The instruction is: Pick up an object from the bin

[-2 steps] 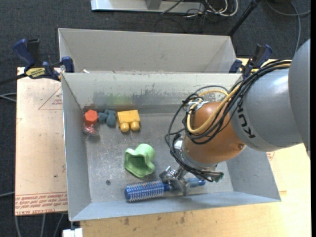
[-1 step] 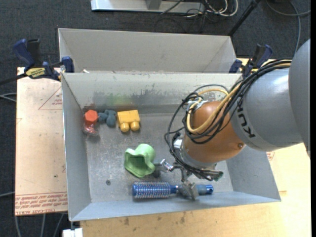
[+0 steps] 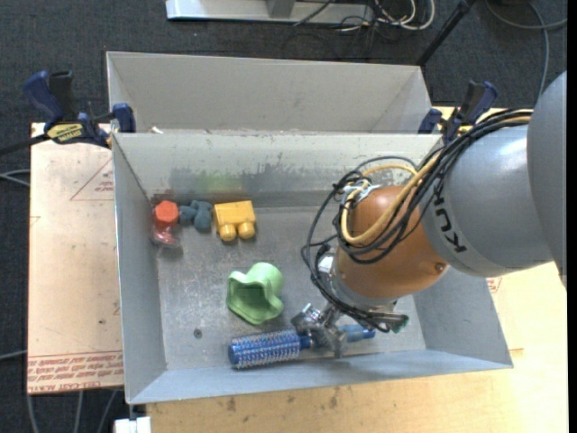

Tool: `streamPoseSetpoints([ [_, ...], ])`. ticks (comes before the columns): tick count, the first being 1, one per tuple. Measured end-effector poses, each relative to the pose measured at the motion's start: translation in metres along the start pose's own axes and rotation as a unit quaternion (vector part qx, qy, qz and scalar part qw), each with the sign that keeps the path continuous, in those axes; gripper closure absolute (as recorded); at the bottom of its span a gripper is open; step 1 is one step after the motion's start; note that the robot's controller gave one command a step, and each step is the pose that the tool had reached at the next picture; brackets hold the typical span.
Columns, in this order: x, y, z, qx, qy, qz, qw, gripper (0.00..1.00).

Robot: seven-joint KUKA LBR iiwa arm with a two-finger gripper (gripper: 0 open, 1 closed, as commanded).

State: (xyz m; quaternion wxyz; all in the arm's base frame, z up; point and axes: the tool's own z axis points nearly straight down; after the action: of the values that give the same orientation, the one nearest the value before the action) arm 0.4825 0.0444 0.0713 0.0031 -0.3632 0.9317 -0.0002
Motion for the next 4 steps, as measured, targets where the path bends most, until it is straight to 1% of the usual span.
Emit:
streamPoseSetpoints([
  [1, -0.0024, -0.0007, -0.0009, 0.002, -0.0043, -0.001, 1.0000, 0.00],
  [2, -0.0001, 0.0001, 0.0001, 0.000, -0.0002, 0.000, 1.0000, 1.00],
  [3, -0.0024, -0.0006, -0.0008, 0.002, -0.0042, -0.001, 1.0000, 0.00],
  [4, 0.0000, 0.0001, 0.0001, 0.000, 0.0001, 0.000, 1.0000, 1.00],
])
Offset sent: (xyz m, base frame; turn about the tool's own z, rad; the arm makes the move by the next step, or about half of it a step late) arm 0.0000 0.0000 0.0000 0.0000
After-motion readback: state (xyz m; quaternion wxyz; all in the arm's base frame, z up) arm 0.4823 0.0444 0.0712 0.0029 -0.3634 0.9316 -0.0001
